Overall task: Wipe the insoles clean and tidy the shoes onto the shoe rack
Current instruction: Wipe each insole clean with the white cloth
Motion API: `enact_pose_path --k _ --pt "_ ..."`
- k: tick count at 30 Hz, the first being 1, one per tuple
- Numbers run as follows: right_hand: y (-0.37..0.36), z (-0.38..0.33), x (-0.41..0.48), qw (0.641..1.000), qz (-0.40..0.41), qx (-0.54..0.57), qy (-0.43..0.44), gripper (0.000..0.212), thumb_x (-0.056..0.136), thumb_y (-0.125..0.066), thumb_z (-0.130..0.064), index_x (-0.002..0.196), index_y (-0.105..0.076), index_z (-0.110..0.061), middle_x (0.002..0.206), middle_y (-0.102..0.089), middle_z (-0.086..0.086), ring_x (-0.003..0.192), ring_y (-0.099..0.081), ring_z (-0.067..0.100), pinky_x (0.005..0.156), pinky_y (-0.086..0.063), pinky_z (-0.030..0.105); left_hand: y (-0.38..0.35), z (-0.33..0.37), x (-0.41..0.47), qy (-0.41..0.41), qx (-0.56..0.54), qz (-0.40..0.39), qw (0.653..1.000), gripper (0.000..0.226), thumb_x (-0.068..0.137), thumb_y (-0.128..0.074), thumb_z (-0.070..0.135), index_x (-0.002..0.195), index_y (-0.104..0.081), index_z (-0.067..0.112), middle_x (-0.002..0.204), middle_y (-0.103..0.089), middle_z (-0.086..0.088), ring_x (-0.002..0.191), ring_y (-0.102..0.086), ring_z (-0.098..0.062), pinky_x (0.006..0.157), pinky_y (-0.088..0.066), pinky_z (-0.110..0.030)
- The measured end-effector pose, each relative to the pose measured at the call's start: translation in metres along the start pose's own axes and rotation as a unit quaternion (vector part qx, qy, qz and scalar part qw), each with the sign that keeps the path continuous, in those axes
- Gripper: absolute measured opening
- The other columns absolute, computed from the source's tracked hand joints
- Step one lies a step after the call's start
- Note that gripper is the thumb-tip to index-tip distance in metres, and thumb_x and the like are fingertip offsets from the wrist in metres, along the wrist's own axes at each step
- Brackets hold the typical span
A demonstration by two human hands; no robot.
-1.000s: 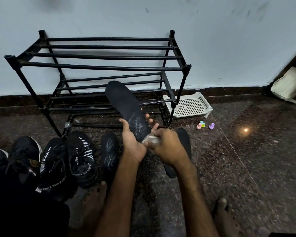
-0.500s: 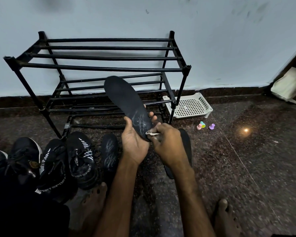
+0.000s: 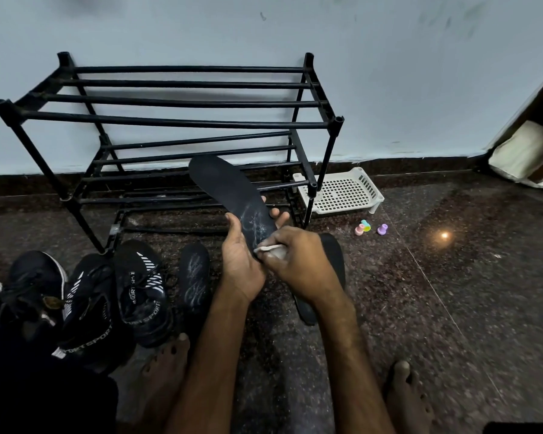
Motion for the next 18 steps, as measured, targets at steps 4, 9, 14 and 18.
enact_pose_path --k 4,9,14,18 --pt "0.002 0.007 0.005 0.995 0.086 -0.041 -0.025 0.01 0.081 -0.073 -0.009 0.091 -0.073 -0.01 0.093 -0.068 0.003 0.081 -0.06 0.013 0.072 -0.041 0.012 -0.004 0.004 -0.001 -0.001 0.001 -0.014 1.0 0.069 0.101 -0.025 0.057 0.142 -0.044 0.006 0.11 -0.062 -0.018 0.115 -0.062 -0.036 0.088 -0.056 -0.044" --pt "0.004 0.002 0.001 0.998 0.002 -0.035 -0.058 0.006 0.082 -0.073 -0.017 0.087 -0.074 -0.015 0.086 -0.073 0.002 0.078 -0.066 0.015 0.069 -0.047 0.019 -0.002 -0.002 -0.004 0.008 -0.003 -0.001 1.0 0.071 0.099 -0.025 0.06 0.141 -0.045 0.006 0.117 -0.061 -0.02 0.127 -0.052 -0.042 0.099 -0.05 -0.049" --pt "0.007 0.008 0.006 0.993 0.082 -0.063 -0.052 0.011 0.082 -0.072 -0.013 0.093 -0.075 -0.014 0.092 -0.069 0.0 0.082 -0.063 0.013 0.074 -0.046 0.017 -0.007 0.003 -0.005 -0.007 0.006 0.0 1.0 0.066 0.101 -0.024 0.057 0.131 -0.052 0.006 0.106 -0.067 -0.018 0.11 -0.065 -0.036 0.096 -0.051 -0.046" --pt "0.012 0.008 0.004 0.997 0.022 -0.053 -0.055 0.01 0.083 -0.073 -0.016 0.091 -0.075 -0.012 0.091 -0.07 0.001 0.082 -0.064 0.014 0.07 -0.046 0.018 -0.008 0.002 -0.004 -0.02 0.007 0.006 1.0 0.066 0.101 -0.023 0.057 0.129 -0.053 0.006 0.103 -0.067 -0.016 0.121 -0.058 -0.04 0.1 -0.049 -0.048"
Point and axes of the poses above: each hand's wrist, its own x-axis towards the middle knuckle, its own y-axis out of the back of the hand, z = x × y, the point moved 2 cm from there along x, towards the middle knuckle
